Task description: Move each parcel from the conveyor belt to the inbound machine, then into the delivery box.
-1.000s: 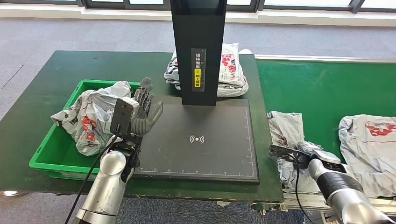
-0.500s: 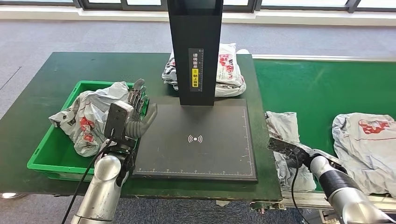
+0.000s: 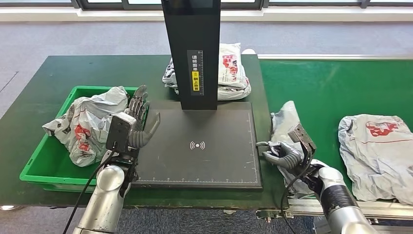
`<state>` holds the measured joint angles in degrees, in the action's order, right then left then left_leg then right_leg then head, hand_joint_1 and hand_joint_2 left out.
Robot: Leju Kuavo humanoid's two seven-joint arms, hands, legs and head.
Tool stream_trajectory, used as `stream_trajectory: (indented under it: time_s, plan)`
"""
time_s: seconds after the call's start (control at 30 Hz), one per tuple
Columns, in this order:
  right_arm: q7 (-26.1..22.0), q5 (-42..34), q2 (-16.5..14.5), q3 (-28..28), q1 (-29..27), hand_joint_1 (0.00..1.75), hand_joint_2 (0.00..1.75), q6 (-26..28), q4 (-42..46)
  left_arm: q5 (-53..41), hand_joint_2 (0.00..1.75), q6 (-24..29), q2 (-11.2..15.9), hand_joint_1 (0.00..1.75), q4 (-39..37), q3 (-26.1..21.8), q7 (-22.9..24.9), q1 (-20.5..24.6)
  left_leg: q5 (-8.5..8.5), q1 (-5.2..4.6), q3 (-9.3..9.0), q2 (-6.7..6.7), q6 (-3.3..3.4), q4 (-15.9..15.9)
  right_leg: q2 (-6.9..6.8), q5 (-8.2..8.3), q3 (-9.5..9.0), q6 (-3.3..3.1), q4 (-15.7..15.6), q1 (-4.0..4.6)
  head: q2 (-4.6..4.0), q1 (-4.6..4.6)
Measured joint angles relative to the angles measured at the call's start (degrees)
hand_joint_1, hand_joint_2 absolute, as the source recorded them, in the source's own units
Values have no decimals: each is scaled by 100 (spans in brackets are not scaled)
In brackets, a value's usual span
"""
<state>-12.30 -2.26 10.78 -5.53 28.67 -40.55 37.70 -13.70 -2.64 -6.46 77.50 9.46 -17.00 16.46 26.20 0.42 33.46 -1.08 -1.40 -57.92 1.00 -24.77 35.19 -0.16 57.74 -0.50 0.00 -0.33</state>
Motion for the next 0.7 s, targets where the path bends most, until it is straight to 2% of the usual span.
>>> stream_trajectory:
  time_s: [0.23,0.7]
  plan:
    - [-8,-618,-151,0,154,175,175,32,139,2,175,-7,2,0,-206,-87,-70,162,-23,2,20,70,-8,7,-72,-4,-4,-7,2,6,0,2]
    - [-60,-847,-211,0,199,175,175,44,164,7,175,10,14,0,-325,-131,-125,168,-32,-15,29,91,15,2,-87,4,-7,6,1,-12,0,2]
